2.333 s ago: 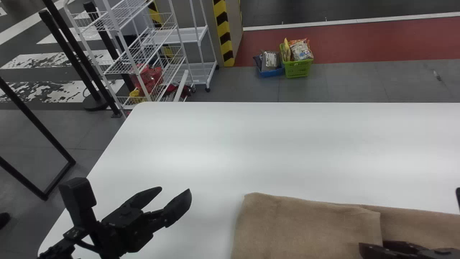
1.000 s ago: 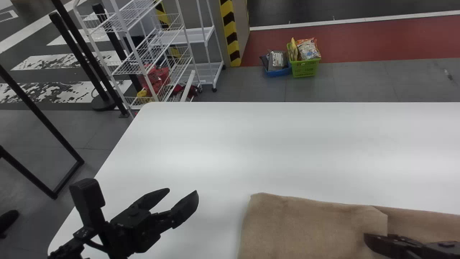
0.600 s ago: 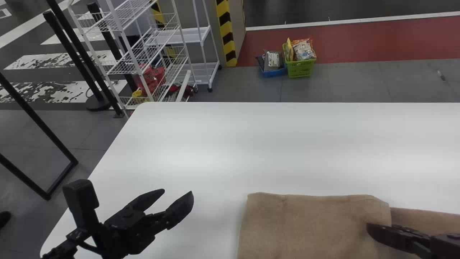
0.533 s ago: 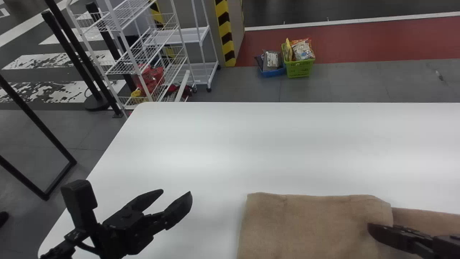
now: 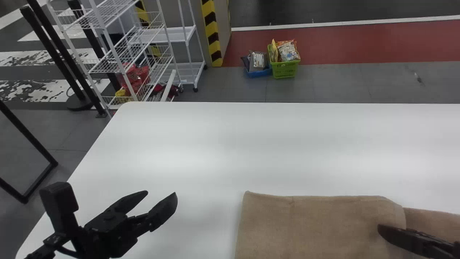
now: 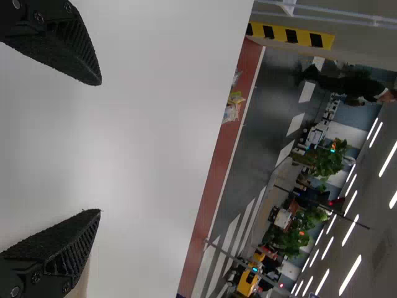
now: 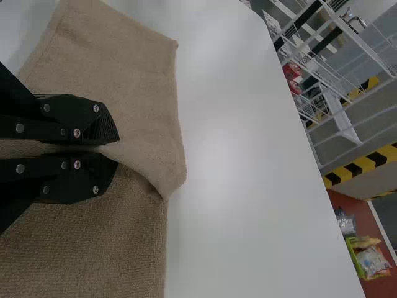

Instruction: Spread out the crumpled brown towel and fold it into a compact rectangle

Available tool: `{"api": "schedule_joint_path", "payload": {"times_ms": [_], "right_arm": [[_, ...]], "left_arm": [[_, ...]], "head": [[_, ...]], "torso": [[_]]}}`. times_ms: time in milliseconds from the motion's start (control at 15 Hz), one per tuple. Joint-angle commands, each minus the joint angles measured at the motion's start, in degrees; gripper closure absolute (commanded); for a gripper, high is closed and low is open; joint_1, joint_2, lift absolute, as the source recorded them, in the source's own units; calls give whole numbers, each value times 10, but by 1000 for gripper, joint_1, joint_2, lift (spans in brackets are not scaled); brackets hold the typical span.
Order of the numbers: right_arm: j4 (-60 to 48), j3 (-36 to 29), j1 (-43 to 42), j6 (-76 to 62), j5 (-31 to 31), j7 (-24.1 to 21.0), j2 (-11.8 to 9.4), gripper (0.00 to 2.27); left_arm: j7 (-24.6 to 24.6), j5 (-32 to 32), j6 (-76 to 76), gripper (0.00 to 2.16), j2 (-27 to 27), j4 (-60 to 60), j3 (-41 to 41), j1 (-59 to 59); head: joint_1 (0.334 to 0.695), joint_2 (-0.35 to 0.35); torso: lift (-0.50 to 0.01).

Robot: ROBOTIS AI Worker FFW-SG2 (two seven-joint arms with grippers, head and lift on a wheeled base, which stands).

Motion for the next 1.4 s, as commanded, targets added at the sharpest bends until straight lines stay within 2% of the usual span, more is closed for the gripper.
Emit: {"api": "schedule_joint_path", "payload": {"times_ms": [0, 467, 933, 1333], "right_arm": [[-9, -23, 5, 4, -8, 0, 1, 1058], [-23, -103, 6, 28, -49, 11, 1, 1058], [-19, -164, 4, 26, -55, 22, 1, 1058], [-19, -181, -9, 34, -87, 23, 1, 1058]], "left_arm": [[1, 0, 0, 76, -1, 0, 0, 0], [2, -1, 0, 76, -1, -3, -1, -1], [2, -3, 0, 73, -1, -5, -7, -1], [2, -6, 0, 76, -1, -5, -12, -1]], "head": [[695, 173], [695, 108], [695, 52], [695, -2]], "torso": [[-127], [-127], [-127], [-127]]}}
